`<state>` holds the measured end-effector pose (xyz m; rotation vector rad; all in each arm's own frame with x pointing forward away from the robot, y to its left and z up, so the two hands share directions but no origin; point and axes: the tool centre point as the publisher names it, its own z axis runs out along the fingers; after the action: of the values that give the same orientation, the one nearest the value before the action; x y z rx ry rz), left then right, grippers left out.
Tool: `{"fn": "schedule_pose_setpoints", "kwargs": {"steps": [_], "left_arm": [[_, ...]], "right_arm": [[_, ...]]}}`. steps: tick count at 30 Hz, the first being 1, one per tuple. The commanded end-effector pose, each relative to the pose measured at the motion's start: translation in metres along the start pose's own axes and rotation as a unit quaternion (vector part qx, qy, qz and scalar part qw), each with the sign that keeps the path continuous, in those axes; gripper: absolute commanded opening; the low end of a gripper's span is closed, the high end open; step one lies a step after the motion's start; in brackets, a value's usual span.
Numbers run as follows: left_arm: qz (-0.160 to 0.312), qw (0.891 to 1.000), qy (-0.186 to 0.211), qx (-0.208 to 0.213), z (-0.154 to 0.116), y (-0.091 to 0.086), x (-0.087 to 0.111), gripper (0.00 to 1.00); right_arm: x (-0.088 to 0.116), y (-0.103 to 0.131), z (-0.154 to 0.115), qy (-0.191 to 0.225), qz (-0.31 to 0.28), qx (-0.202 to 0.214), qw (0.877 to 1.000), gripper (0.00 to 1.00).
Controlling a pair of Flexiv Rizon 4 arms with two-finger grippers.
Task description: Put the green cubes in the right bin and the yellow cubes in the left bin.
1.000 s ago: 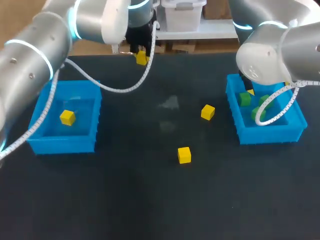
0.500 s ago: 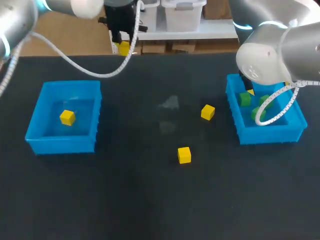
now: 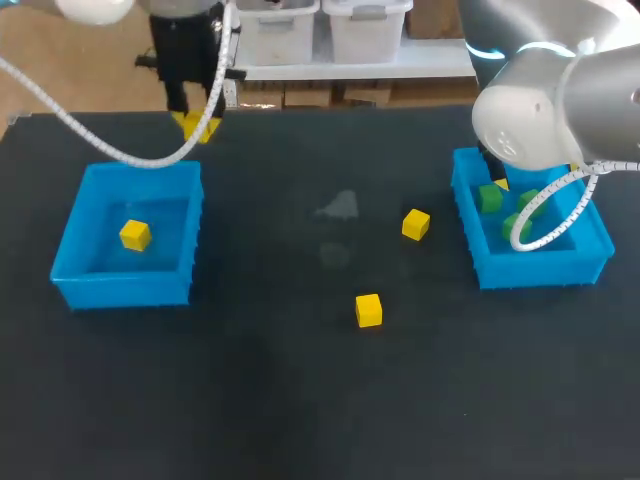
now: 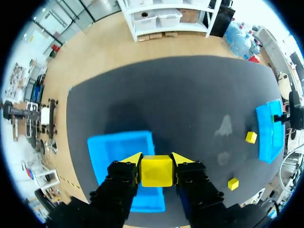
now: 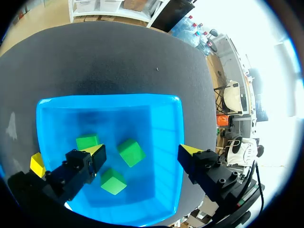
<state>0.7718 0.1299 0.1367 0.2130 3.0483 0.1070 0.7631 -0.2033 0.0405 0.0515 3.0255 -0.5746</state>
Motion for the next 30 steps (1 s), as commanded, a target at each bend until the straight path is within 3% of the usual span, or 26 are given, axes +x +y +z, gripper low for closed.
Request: {"fn": "schedule_pose_setpoints", "kwargs": {"steps": [1,9,19,20,21,30], "left_arm": [[-0.011,0.989,-0.150,0.007,0.010,0.011,0.067,0.00],[-0.051,0.992,-0.120,-0.002,0.034,0.030,0.097,0.00],[-0.090,0.991,-0.093,-0.026,0.060,0.057,0.114,0.00],[-0.088,0.992,-0.090,-0.028,0.061,0.057,0.114,0.24],[-0.089,0.992,-0.089,-0.028,0.063,0.058,0.114,1.00],[-0.074,0.993,-0.090,-0.023,0.065,0.055,0.104,1.00]], "right_arm": [[0.002,-0.001,0.000,-0.002,0.000,-0.001,1.000,1.00],[0.002,-0.001,0.000,-0.002,0.000,-0.001,1.000,1.00],[0.002,-0.001,0.000,-0.002,0.000,-0.001,1.000,1.00],[0.002,-0.001,0.000,-0.002,0.000,-0.001,1.000,1.00],[0.002,-0.001,0.000,-0.002,0.000,-0.001,1.000,1.00],[0.002,-0.001,0.000,-0.002,0.000,-0.001,1.000,1.00]]}}
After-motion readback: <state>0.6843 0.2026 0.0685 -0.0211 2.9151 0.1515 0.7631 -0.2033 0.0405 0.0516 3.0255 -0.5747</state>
